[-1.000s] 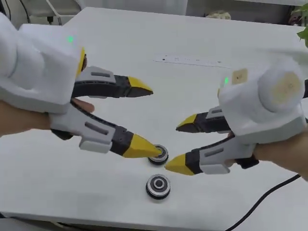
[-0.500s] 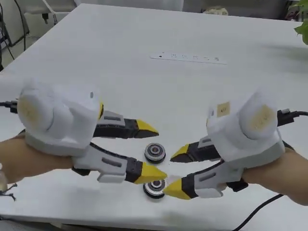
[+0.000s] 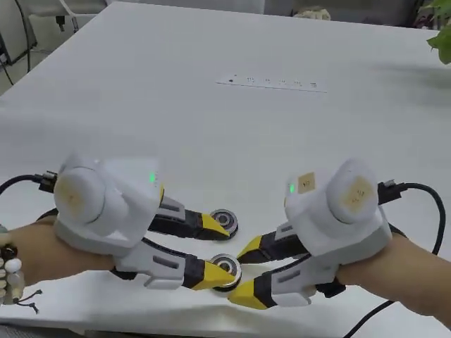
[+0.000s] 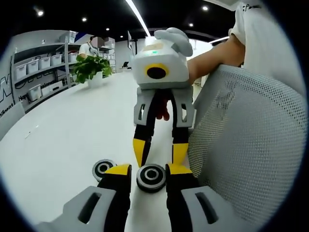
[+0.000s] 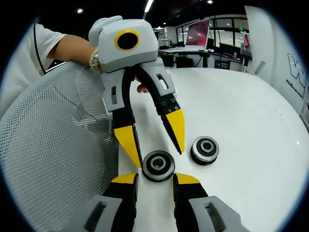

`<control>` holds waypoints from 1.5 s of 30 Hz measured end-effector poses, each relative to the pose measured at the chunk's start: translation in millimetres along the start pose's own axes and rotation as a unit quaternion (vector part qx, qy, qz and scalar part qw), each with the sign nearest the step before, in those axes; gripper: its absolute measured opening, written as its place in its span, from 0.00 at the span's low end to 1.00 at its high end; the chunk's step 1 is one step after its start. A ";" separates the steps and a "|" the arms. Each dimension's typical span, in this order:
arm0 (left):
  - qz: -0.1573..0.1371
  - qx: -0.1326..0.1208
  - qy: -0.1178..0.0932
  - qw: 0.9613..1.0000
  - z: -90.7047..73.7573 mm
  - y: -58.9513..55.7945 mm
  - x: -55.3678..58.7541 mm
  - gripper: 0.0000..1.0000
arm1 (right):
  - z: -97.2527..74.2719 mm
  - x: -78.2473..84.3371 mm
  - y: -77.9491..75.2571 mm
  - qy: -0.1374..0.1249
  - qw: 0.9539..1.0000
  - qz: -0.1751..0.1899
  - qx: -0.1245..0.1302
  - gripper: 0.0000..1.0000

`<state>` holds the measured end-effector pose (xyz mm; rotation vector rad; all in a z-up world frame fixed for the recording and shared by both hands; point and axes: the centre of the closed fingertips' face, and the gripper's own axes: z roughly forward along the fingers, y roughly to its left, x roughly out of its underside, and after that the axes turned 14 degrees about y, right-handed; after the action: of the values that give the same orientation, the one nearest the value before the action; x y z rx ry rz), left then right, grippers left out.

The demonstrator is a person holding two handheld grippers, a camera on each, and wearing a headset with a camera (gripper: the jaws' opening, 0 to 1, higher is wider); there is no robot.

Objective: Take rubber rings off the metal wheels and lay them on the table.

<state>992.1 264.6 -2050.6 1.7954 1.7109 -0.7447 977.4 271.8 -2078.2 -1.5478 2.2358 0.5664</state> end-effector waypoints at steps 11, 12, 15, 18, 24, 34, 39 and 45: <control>0.011 0.005 0.007 1.000 7.0 -3.9 7.5 0.13 | -0.9 -0.5 -3.2 -0.008 1.000 -0.016 0.012 0.20; 0.014 0.001 0.007 1.000 6.9 -2.6 7.6 0.12 | -1.0 0.2 -3.3 -0.006 0.999 -0.026 0.016 0.19; 0.028 -0.003 0.005 1.000 7.0 -2.0 8.1 0.10 | -1.0 1.0 -4.2 -0.003 0.999 -0.033 0.020 0.18; 0.033 -0.002 0.004 0.999 6.5 -2.2 9.7 0.08 | -1.0 1.8 -5.8 0.000 0.999 -0.041 0.027 0.16; 0.033 -0.007 0.004 0.999 6.6 0.1 10.5 0.08 | -1.5 3.4 -9.3 0.004 0.998 -0.047 0.037 0.10; 0.022 -0.012 0.000 1.000 6.5 2.2 10.1 0.08 | -0.8 4.4 -18.3 0.007 0.999 -0.013 0.046 0.00; 0.021 -0.017 0.000 1.000 6.8 3.4 9.1 0.08 | -1.1 4.4 -22.0 -0.006 0.997 0.078 0.023 0.00; 0.019 -0.020 -0.001 1.000 6.5 5.3 8.4 0.08 | -4.4 4.0 -27.1 -0.046 0.981 0.188 -0.015 0.00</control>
<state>997.5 265.5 -2061.1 1.7939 1.6753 -0.6902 1001.2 257.7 -2079.7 -1.0870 2.4692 0.7630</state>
